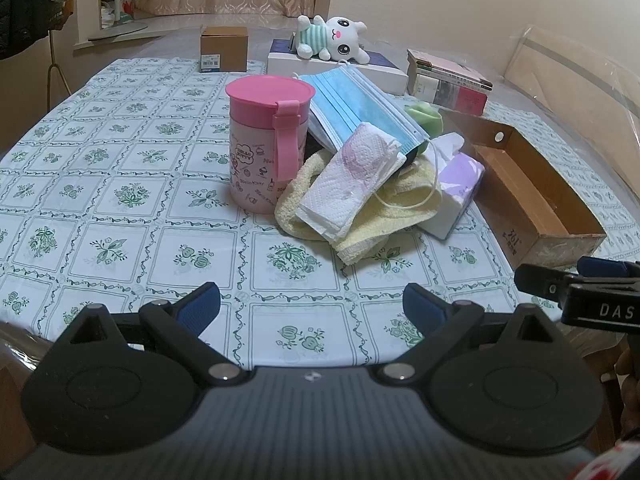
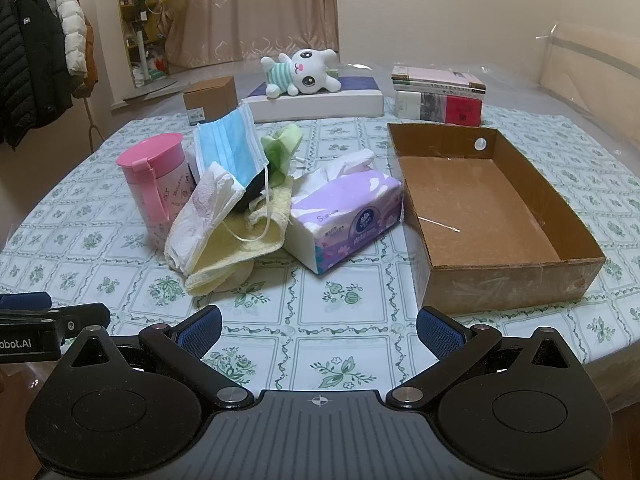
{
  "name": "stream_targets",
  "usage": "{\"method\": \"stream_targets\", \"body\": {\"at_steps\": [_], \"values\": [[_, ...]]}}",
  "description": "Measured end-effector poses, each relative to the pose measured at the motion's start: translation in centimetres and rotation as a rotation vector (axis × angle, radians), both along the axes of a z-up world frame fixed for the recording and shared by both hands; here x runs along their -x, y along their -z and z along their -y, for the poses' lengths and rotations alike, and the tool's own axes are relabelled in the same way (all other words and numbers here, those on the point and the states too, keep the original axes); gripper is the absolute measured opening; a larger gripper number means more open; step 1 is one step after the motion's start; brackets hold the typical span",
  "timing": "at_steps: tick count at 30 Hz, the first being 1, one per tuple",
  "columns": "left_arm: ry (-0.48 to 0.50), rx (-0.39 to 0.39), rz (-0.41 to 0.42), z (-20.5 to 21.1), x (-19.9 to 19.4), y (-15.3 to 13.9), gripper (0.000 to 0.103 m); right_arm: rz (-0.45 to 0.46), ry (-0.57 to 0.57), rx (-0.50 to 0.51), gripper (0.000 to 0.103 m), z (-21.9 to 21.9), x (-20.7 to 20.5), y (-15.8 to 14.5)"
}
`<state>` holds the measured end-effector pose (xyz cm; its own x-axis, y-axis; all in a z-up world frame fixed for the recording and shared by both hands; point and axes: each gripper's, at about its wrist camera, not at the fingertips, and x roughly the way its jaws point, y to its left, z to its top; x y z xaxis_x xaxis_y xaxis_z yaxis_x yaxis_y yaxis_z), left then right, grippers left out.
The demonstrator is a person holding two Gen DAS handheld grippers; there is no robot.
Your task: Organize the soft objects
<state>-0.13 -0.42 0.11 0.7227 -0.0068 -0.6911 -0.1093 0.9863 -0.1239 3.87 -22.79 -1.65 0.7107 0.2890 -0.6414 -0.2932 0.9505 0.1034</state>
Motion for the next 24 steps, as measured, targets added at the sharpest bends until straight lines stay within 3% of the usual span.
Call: {"method": "stream_targets", "body": {"at_steps": [8, 15, 24], "values": [[0.01, -0.003, -0.002, 0.2, -0.1, 0.4, 0.096, 0.0, 0.007, -0.003, 0.103, 0.3, -0.2, 0.3], [0.051, -0.015, 0.013, -0.8, -2.4, 0.4, 0.096, 0.024, 0.013, -0.009, 0.103, 0.5, -1.4, 0.3], [0.221, -0.119, 0.04, -0.3, -7.9, 2.1, 0.085, 0.067, 0.005, -0.029, 0.103, 0.4, -4.1, 0.6]]}}
